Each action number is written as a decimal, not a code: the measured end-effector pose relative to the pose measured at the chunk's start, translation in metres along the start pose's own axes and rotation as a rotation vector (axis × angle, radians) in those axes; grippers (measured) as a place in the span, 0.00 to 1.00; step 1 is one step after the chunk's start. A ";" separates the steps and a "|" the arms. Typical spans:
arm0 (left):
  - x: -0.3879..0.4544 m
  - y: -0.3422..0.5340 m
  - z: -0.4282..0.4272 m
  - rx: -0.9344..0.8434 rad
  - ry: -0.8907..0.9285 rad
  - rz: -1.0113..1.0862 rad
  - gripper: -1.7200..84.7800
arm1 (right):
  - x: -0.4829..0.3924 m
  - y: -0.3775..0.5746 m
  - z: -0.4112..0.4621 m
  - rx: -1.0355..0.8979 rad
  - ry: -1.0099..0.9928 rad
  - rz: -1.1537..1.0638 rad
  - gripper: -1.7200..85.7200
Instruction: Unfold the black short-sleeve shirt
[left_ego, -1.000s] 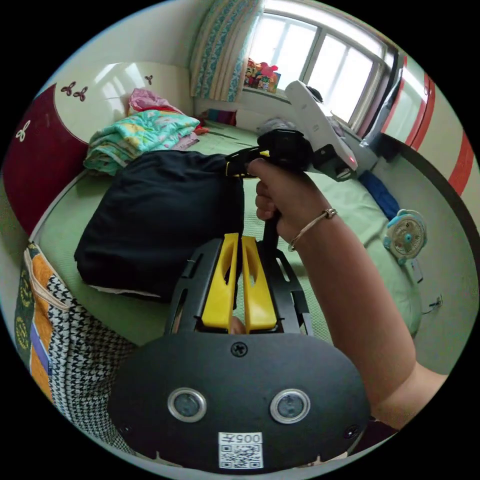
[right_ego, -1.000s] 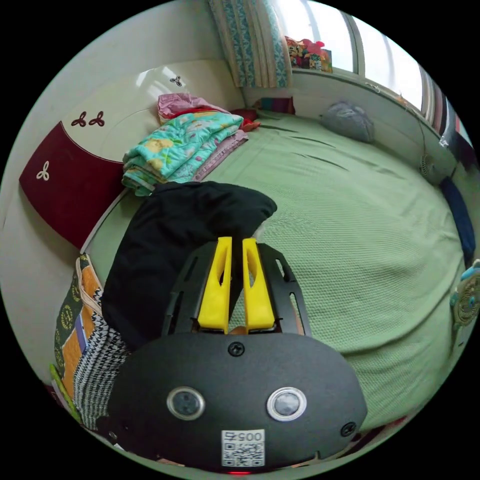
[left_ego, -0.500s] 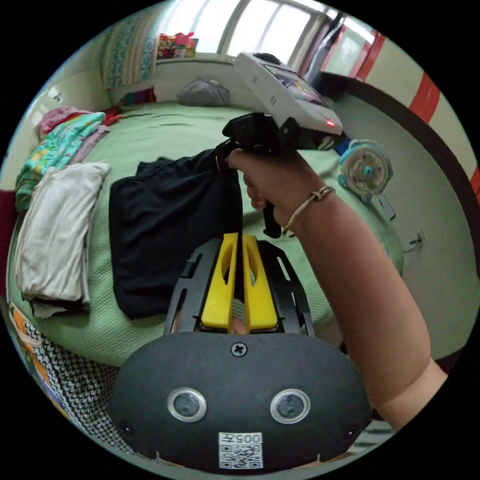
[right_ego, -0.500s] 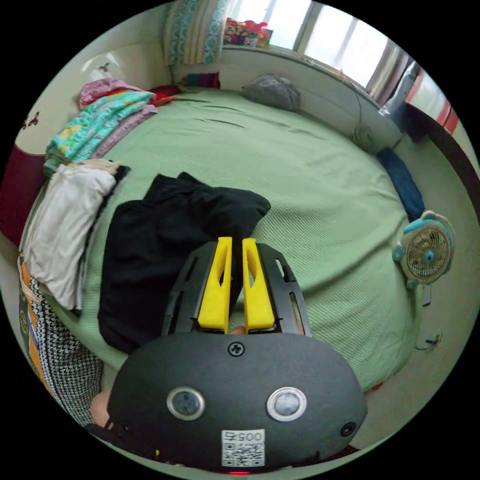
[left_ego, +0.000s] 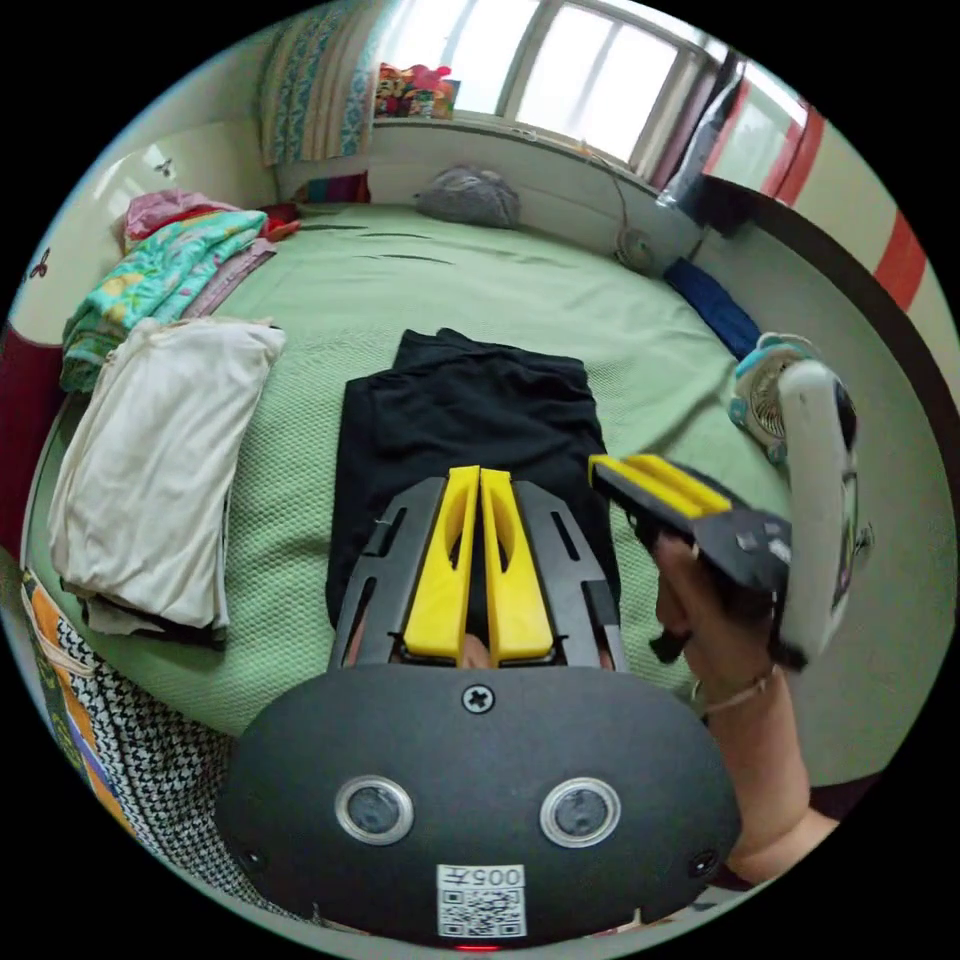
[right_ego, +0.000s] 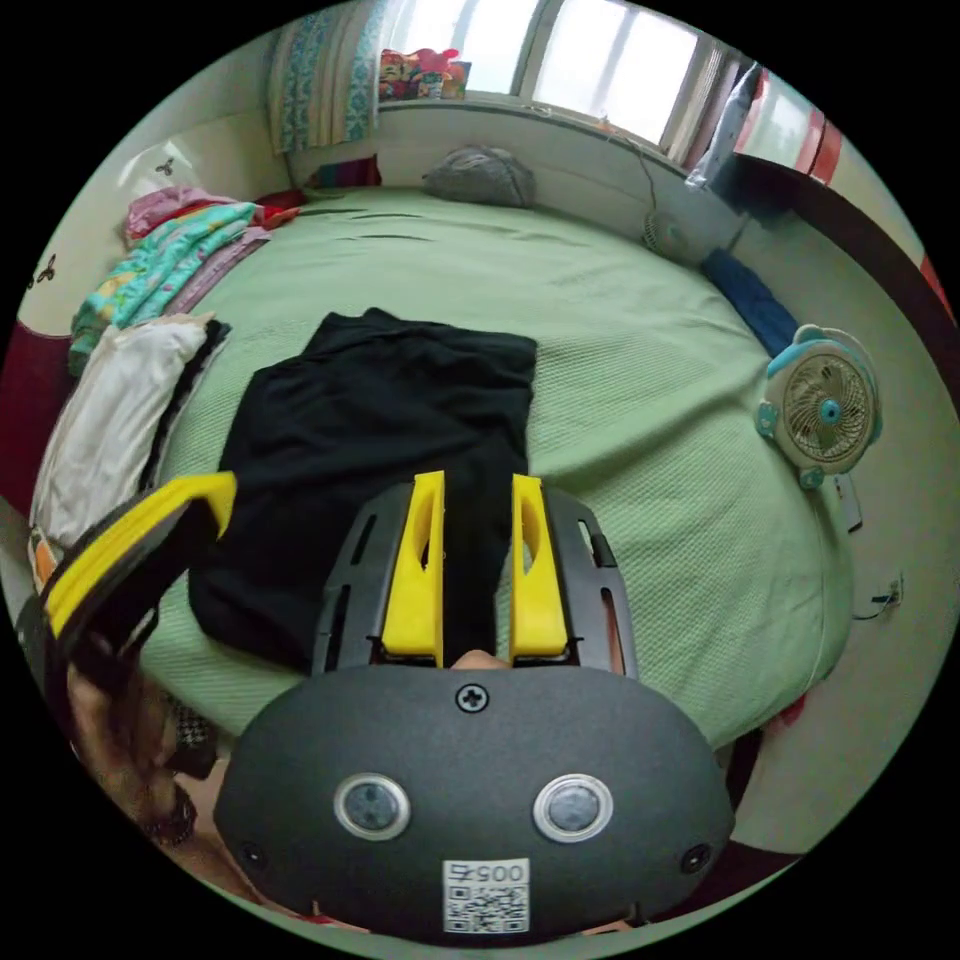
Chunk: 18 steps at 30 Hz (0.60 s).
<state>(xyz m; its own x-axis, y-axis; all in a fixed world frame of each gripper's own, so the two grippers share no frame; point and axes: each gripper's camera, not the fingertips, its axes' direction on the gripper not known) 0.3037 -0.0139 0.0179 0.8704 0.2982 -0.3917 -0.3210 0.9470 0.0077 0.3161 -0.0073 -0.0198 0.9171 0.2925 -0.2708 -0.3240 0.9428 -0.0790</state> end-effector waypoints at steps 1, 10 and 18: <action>-0.004 -0.002 0.003 -0.002 -0.030 -0.015 0.02 | -0.006 0.002 0.000 -0.033 -0.035 0.015 0.09; -0.015 -0.001 0.014 0.007 -0.220 0.016 0.01 | -0.027 0.021 -0.032 0.002 -0.136 0.055 0.10; -0.044 -0.001 0.028 -0.028 -0.283 -0.011 0.01 | -0.028 0.055 -0.033 0.061 -0.135 -0.047 0.11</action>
<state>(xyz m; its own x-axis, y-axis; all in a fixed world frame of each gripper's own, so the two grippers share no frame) 0.2768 -0.0249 0.0612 0.9423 0.3131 -0.1188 -0.3178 0.9479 -0.0222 0.2651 0.0311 -0.0485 0.9551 0.2632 -0.1360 -0.2693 0.9626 -0.0285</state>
